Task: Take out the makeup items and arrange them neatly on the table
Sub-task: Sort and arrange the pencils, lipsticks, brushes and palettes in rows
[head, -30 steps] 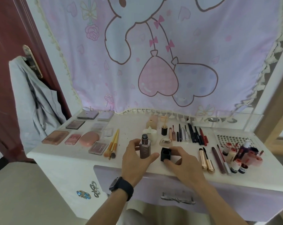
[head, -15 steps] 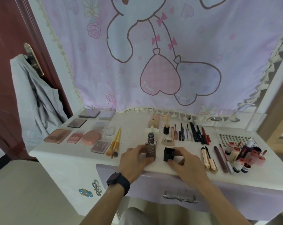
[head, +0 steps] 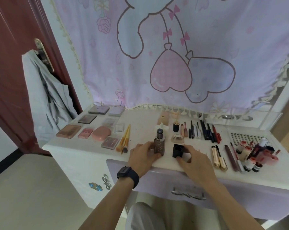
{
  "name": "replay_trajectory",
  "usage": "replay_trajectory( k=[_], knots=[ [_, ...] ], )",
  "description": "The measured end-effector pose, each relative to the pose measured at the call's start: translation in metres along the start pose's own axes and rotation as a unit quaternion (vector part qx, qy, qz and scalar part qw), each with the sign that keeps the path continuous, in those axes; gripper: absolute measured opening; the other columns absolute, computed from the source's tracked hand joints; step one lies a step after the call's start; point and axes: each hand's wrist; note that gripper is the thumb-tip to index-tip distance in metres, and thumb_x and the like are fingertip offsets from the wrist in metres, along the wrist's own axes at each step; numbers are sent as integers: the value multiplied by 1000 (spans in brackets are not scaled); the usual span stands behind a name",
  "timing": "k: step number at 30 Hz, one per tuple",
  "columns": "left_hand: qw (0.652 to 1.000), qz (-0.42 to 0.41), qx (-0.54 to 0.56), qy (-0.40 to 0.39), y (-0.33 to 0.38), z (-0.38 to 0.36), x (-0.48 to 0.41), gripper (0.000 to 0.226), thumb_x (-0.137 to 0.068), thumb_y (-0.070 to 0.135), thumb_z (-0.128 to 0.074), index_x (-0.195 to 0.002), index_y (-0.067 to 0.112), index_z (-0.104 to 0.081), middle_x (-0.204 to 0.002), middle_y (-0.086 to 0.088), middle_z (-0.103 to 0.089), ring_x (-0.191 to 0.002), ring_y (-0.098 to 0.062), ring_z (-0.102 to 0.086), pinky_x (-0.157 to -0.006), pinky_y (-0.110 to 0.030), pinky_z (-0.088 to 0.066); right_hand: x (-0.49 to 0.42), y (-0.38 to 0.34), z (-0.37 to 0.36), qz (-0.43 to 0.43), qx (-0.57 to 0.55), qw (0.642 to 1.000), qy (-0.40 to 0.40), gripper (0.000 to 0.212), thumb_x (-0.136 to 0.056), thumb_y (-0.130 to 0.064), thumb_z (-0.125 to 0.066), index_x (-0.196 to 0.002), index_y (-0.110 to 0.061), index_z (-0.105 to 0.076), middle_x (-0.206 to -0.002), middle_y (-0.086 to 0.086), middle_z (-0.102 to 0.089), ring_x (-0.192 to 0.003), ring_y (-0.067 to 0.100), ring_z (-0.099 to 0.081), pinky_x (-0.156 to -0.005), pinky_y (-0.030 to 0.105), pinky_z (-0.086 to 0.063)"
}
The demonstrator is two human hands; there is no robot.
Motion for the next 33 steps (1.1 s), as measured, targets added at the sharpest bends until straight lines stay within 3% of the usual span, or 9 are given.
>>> replay_trajectory(
  k=[5, 8, 10, 12, 15, 19, 23, 29, 33],
  knots=[
    [1000, 12, -8, -13, 3, 3, 1, 41, -89, 45, -67, -125, 28, -61, -104, 6, -67, -107, -20, -54, -90, -37, -46, 0, -3, 0, 0, 18, 1000, -8, 43, -95, -43, -61, -136, -34, -53, -90, -14, -63, -82, 15, -60, -68, 31, -42],
    [999, 4, -40, -27, 2, 4, 1, 45, -89, 43, -66, -131, 28, -57, -118, 4, -66, -114, -19, -53, -93, -36, -47, 0, -3, 1, 5, 28, 999, -16, 58, -95, -42, -62, -149, -32, -42, -119, -9, -69, -96, 18, -64, -74, 32, -43],
    [998, -16, -53, 3, -4, 9, 5, 51, -86, 33, -64, -135, 29, -53, -131, 4, -59, -124, -15, -45, -100, -30, -41, 2, -4, 3, 7, 9, 1000, -20, 71, -93, -46, -65, -155, -29, -34, -139, -12, -59, -105, 17, -65, -89, 36, -49],
    [994, -23, -74, 81, -14, 19, 9, 54, -81, 22, -63, -134, 26, -55, -135, 1, -55, -127, -16, -41, -101, -30, -38, 5, -3, 4, 11, -23, 1000, -17, 77, -91, -46, -67, -156, -27, -31, -147, -16, -50, -92, 2, -67, -96, 43, -52],
    [971, 26, -161, 173, -31, 36, 7, 46, -86, 16, -62, -132, 13, -60, -131, -12, -58, -124, -32, -45, -103, -40, -40, 10, -2, 3, 18, -47, 999, 4, 77, -89, -36, -72, -155, -26, -33, -142, -19, -51, -77, -6, -62, -87, 39, -55],
    [960, 96, -241, 107, -45, 46, 1, 34, -99, 32, -47, -126, 15, -61, -129, -10, -59, -125, -32, -43, -103, -38, -35, 12, -4, 2, 36, -43, 998, 30, 70, -88, -31, -72, -150, -27, -41, -112, -21, -64, -77, -6, -60, -72, 23, -47],
    [959, 90, -255, 83, -47, 45, 1, 36, -103, 30, -38, -125, 18, -65, -128, -7, -61, -121, -29, -47, -104, -34, -32, 13, -3, 0, 34, -39, 998, 38, 61, -88, -29, -72, -144, -29, -48, -82, -23, -57, -76, -7, -60, -62, 11, -37],
    [970, 111, -204, 67, -33, 41, 4, 34, -100, 24, -45, -127, 16, -65, -127, -10, -57, -120, -28, -51, -98, -41, -47, 21, 0, -9, 68, 2, 993, 96, 52, -88, -14, -71, -138, -12, -55, -116, 1, -64, -78, 6, -57, -73, 9, -39],
    [978, 110, -163, 67, -20, 37, 8, 31, -97, 23, -49, -119, 15, -70, -126, -7, -57, -115, -28, -54, -96, -42, -49, 28, 3, -11, 50, 50, 989, 133, 63, -87, -16, -75, -142, -1, -48, -128, 12, -60, -109, 30, -55, -93, 39, -46]
  ],
)
Point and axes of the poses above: each hand's wrist, its own x-axis away from the middle knuckle, its own z-axis out of the back of the hand, y = z × x
